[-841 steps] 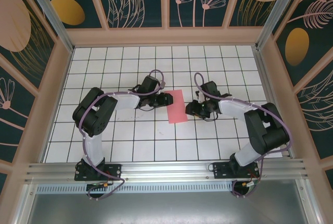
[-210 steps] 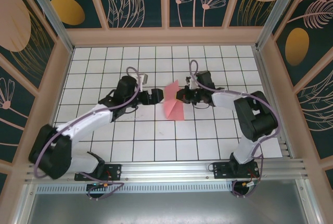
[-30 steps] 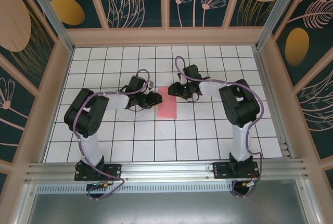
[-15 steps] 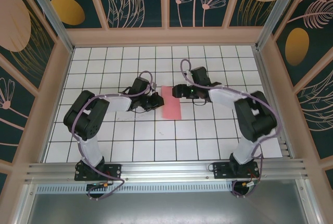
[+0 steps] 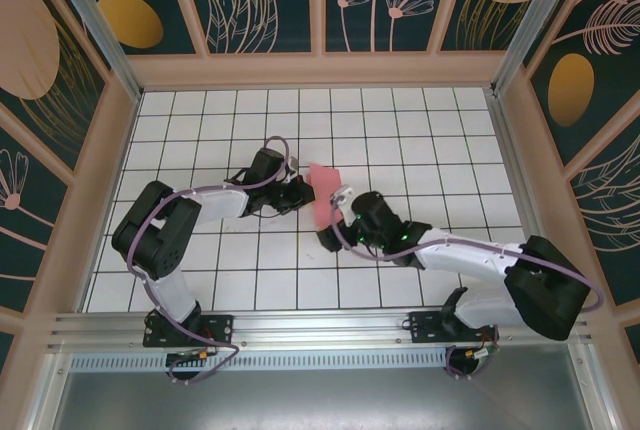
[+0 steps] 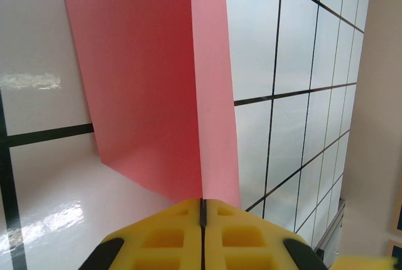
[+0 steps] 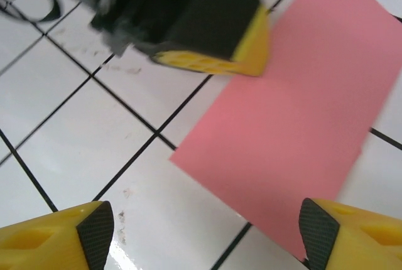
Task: Fold a paper plane with a square sheet of paper (fold left side to right side)
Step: Third fold the triangle at the center of the table.
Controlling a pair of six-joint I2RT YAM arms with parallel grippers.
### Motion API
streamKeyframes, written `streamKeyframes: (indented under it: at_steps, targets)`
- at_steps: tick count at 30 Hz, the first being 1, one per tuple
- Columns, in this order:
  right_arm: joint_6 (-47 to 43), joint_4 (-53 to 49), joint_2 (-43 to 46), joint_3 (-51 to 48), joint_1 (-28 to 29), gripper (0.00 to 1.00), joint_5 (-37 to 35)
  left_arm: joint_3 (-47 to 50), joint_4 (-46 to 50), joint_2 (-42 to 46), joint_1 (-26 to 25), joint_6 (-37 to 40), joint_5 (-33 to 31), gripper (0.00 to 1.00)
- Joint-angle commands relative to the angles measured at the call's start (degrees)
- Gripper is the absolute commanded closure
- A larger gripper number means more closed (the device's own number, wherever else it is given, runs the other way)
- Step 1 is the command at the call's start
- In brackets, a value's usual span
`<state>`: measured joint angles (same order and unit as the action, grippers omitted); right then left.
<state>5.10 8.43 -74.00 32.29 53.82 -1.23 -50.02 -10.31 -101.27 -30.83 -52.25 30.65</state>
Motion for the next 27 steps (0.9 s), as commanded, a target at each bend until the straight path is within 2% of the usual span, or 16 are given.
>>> streamKeyframes:
  at_steps: [1, 6, 14, 16, 21, 23, 27]
  targets:
    - [-5.38, 2.21, -4.35, 2.18, 4.57, 0.17, -13.32, 0.27, -0.24, 0.7, -0.12, -0.58, 0.32, 0.92]
    - [-11.19, 1.37, -11.65, 6.22, 8.6, 0.12, -20.1, 0.0, 0.25, 0.51, -0.19, -0.39, 0.53, 0.92]
    - [-15.61, 3.47, -18.47, 10.13, 9.37, 0.13, -23.76, -0.2, 0.46, -0.13, -0.19, 0.12, 1.42, 0.92]
    - [-16.08, 4.22, -19.86, 10.55, 9.29, 0.17, -23.92, -0.19, 0.55, -0.14, -0.19, 0.27, 1.68, 0.92]
    - [-16.21, 4.81, -20.73, 11.52, 8.98, 0.37, -23.97, -0.28, 1.29, -0.14, -0.22, 0.91, 1.71, 0.92]
    - [-16.34, 4.84, -20.21, 11.56, 8.71, 0.49, -24.18, -0.17, 1.25, -0.24, -0.11, 1.0, 1.74, 0.92]
    - [-17.09, 4.83, -18.69, 11.12, 8.41, 0.61, -23.88, -0.09, 1.77, -0.19, -0.18, 1.51, 1.45, 0.92]
